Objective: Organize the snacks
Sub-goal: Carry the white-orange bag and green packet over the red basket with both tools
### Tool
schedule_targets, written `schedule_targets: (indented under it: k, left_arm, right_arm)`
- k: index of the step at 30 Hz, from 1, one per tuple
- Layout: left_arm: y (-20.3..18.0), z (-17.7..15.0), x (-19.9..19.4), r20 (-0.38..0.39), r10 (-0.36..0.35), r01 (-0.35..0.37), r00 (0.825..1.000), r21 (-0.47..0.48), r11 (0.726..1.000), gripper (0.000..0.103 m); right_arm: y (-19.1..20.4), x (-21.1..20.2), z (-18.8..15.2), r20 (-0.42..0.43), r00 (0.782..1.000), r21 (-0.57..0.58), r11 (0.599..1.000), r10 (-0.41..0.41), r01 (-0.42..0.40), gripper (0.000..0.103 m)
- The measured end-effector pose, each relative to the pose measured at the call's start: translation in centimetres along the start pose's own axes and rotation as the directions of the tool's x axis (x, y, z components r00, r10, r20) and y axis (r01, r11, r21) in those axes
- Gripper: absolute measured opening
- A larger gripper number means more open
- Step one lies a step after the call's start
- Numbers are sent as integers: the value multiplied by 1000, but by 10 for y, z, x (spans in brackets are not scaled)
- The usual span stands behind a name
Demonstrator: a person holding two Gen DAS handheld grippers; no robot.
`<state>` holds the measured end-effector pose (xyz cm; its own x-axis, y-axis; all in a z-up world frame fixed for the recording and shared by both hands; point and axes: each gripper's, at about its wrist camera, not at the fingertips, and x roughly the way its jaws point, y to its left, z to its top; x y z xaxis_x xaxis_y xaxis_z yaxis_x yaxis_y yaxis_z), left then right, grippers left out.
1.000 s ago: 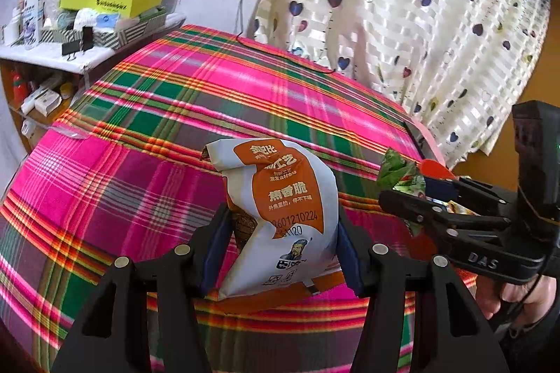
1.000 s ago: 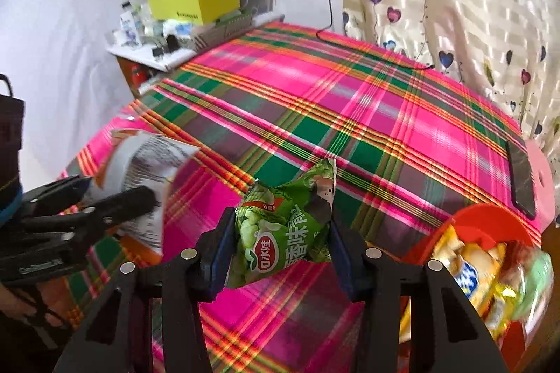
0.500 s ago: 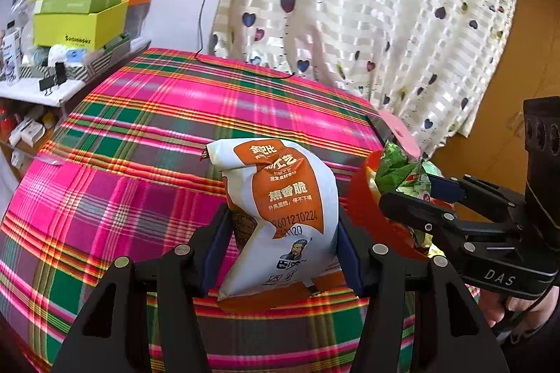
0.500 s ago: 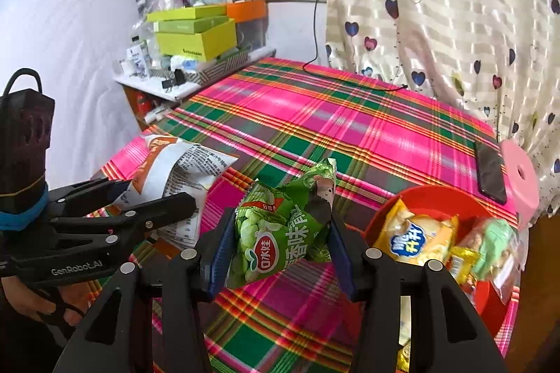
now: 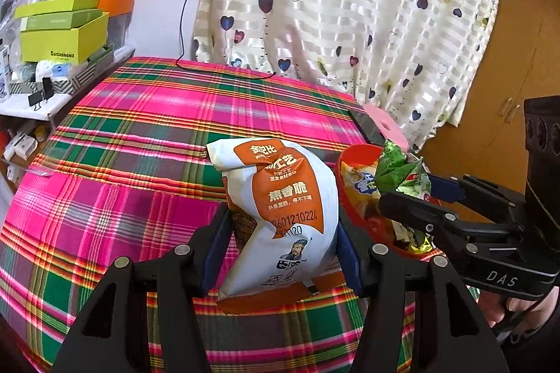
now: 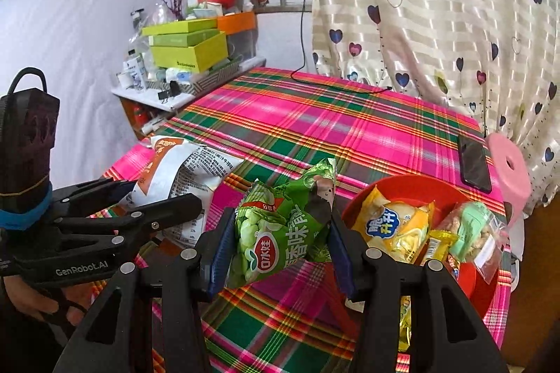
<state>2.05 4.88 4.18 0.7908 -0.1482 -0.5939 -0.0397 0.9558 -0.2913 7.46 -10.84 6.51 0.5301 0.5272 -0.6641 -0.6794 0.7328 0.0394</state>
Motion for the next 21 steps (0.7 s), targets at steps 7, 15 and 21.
schedule_targets:
  k: [7,15,21]
  left_arm:
    - [-16,1,6,-16,-23,24,1000,29,999,56]
    - [-40,5,23,-43,-60,63,997,66,996,56]
    - [-56,8,32,-61,-80,85,995,93,992,56]
  right_arm:
    - [-15,-12,-8,14,1000,36,999,-18,18,48]
    - [-48,-23,-17,16,998,97,993,-65,63,48]
    - [-69,-29,-24,20,996,134,987,-87,84,48]
